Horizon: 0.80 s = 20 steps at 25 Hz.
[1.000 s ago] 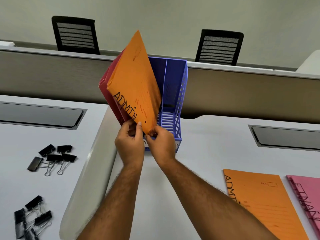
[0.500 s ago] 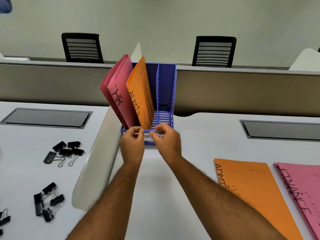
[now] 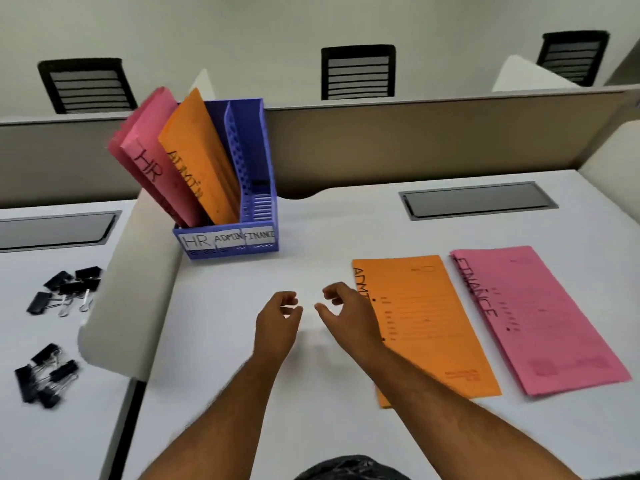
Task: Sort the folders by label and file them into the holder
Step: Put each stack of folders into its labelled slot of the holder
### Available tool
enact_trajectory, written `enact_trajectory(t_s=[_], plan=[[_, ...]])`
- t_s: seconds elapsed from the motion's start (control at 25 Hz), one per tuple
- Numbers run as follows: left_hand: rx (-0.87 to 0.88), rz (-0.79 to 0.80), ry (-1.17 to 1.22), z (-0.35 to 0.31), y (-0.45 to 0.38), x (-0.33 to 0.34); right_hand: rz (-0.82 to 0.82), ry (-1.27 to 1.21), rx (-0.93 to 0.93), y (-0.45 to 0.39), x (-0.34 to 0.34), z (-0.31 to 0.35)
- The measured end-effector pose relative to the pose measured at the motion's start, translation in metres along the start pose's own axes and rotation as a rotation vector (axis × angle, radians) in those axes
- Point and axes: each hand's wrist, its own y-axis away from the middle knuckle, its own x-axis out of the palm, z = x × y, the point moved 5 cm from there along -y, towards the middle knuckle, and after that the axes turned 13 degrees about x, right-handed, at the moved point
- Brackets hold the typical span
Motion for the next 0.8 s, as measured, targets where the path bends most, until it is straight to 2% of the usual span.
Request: enact_trajectory(t_s=[0.28, 0.44, 0.52, 0.72, 0.8], plan=[[-0.021, 0.271, -0.088, -0.033, 0.029, 0.093, -0.027, 0.140, 0.129, 0.014, -0.076, -0.103], [-0.072, 0.244, -0.168, -0.042, 0.036, 0.121, 0.041, 0.222, 0.262, 0.013, -0.100, -0.146], [-0.105, 0.216, -0.150, -0.046, 0.037, 0.132, 0.070, 0.278, 0.255, 0.012, -0.104, -0.158], [-0.302, 0.072, 0.159, -0.052, 0.042, 0.153, 0.075, 0.435, 0.118, 0.013, -0.108, -0.171], [-0.339, 0.095, 0.304, -0.057, 0.045, 0.157, 0.086, 0.427, 0.092, 0.012, -0.110, -0.171]])
